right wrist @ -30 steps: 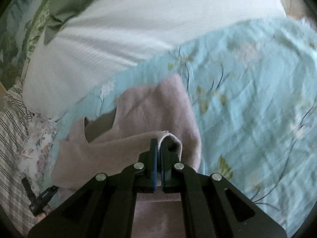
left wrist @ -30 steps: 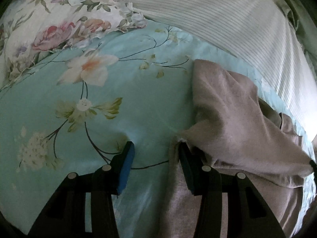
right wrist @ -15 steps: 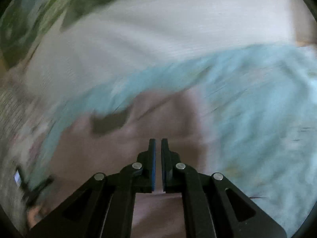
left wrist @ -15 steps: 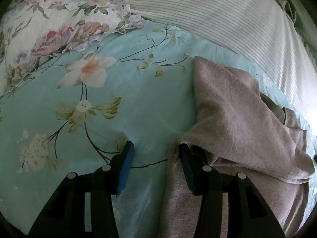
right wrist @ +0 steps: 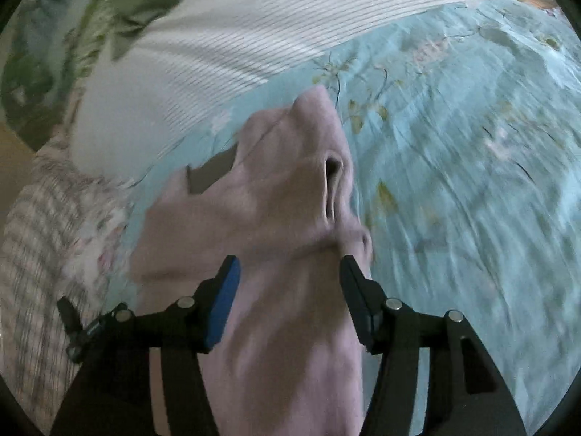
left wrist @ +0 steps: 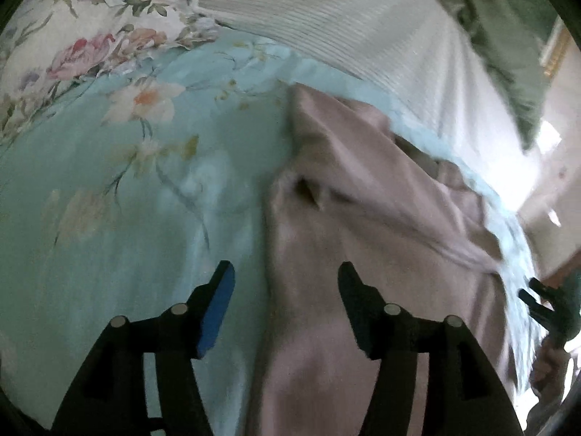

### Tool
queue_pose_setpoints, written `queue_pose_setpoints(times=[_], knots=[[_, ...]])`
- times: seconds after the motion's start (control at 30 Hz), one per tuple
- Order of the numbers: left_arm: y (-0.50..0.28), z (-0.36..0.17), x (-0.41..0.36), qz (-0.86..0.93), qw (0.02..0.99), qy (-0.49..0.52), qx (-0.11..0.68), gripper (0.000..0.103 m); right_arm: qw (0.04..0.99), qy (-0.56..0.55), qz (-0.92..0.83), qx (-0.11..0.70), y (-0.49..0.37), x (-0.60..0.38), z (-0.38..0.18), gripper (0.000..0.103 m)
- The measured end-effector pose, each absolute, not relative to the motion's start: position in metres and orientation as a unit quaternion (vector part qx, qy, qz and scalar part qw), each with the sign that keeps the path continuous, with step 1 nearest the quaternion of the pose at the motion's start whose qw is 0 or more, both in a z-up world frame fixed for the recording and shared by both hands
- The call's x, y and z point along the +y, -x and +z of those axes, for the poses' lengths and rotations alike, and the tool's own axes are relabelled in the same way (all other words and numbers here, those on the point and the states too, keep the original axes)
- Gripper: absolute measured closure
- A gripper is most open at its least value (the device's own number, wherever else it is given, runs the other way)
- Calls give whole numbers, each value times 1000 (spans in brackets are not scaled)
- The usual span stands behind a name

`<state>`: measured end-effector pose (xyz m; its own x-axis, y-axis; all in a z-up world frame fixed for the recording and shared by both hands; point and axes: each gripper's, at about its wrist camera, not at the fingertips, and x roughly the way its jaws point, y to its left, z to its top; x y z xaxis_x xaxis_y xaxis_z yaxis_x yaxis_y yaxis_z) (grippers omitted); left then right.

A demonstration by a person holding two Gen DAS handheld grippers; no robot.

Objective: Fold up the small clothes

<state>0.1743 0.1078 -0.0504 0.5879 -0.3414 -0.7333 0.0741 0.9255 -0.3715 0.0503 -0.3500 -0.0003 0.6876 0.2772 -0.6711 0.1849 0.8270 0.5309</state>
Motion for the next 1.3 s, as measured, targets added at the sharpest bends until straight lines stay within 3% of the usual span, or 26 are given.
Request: queue_pose_setpoints(times=[0.43,0.73,0.93,1.03,1.07,1.1,1.13,1.2,1.3], knots=[[-7,-76,125,-252,816,149,499,39,829,-316,112,447,97,-329,-37,44],[41,-92,128,-316,783,172,507,41,812,-299,215,453,149,-288,-52,44],[40,-106,121,-322,772,150,527,63,814,-324,221,429,154,-303,-64,46],[35,-109,116,-322,771,144,530,80,812,-327,225,429,154,-301,-68,47],[35,-108,116,-321,773,141,529,89,814,-316,227,432,155,-296,-68,47],[34,-108,115,-322,775,137,527,94,816,-310,227,433,156,-293,-68,54],[35,-104,115,-325,779,131,520,95,817,-304,226,434,156,-289,-68,73],[41,-92,113,-332,790,122,500,97,812,-307,225,442,155,-286,-72,94],[54,-66,122,-346,804,141,463,99,819,-317,238,415,166,-293,-64,95]])
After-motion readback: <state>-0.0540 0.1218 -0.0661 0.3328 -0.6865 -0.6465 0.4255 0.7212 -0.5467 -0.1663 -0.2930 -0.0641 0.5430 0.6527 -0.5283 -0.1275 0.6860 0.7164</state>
